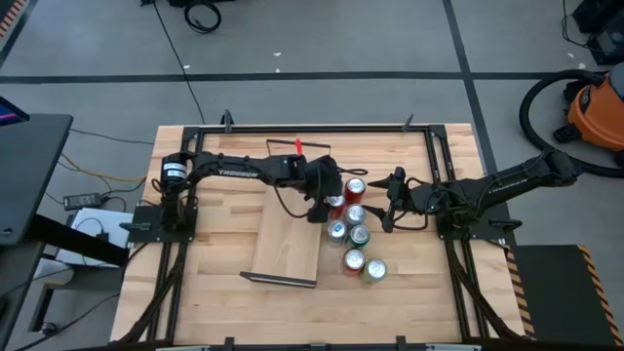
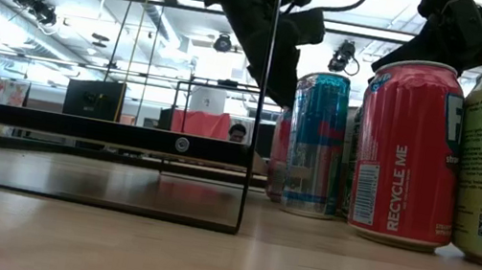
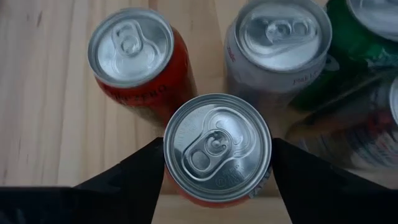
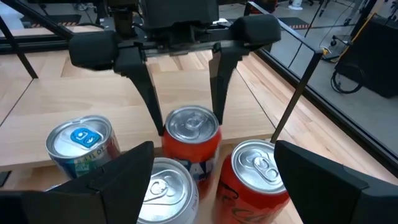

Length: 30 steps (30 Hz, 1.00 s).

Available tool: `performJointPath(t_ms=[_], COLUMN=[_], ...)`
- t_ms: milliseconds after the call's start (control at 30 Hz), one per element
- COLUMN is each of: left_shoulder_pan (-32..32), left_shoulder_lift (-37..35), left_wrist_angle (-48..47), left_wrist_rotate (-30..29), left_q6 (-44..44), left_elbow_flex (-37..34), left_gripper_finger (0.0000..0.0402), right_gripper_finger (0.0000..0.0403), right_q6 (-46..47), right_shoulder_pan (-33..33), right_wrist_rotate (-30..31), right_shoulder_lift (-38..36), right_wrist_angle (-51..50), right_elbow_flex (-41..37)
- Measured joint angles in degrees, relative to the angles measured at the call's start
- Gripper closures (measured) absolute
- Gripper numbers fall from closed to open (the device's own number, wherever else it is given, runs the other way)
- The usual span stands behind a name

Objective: Place canned beverage on shelf
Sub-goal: Put the top orange soda can on the shelf

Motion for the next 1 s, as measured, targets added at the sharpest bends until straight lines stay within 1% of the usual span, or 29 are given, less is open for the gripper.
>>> performJointPath(t_ms=[633,867,1000], left_shoulder_pan=[-0.04,0.3,0.98], left_shoulder_lift=[-0.12,-0.13,-0.02], left_wrist_angle=[-0.29,-4.2,-5.26], left_wrist_rotate=[0.75,0.28,0.36], left_q6=[1.08,1.64,1.62], left_elbow_flex=[0.48,3.81,3.99], left_gripper_finger=[0.0129,0.0133,0.0138], right_gripper_finger=[0.006,0.006,0.006], right_q6=[0.04,0.04,0.04], right_shoulder_pan=[0.0,0.01,0.01], right_wrist_rotate=[0.0,0.0,0.0], right_shoulder_lift=[0.0,0.0,0.0], right_wrist_angle=[-0.25,-0.29,-0.31], right_elbow_flex=[0.0,0.0,0.0])
